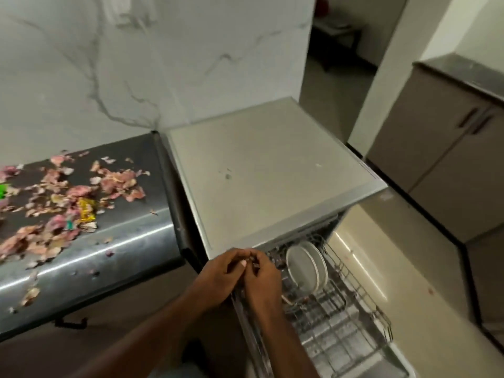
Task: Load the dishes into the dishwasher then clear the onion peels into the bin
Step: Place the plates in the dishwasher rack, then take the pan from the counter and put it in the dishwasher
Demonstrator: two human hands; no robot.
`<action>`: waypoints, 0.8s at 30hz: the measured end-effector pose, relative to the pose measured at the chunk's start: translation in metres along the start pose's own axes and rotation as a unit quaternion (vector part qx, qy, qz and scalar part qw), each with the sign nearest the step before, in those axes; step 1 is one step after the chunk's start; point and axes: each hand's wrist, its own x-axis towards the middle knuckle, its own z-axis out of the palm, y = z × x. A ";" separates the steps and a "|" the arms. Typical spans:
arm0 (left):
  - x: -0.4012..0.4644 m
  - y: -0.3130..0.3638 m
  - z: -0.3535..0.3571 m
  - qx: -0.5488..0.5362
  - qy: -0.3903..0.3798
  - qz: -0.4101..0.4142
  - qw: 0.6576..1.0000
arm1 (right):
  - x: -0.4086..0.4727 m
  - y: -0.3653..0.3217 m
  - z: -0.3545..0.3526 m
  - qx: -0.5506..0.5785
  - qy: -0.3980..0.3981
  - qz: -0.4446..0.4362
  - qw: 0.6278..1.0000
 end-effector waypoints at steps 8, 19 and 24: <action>-0.045 -0.046 -0.114 -0.144 0.106 -0.004 0.984 | 0.002 -0.077 0.099 -0.041 -0.104 -0.098 0.989; -0.139 -0.189 -0.267 -0.171 0.263 -0.087 0.946 | -0.035 -0.148 0.312 -0.081 -0.297 -0.179 0.934; -0.191 -0.231 -0.297 -0.177 0.324 -0.134 0.919 | -0.068 -0.163 0.374 -0.094 -0.369 -0.206 0.901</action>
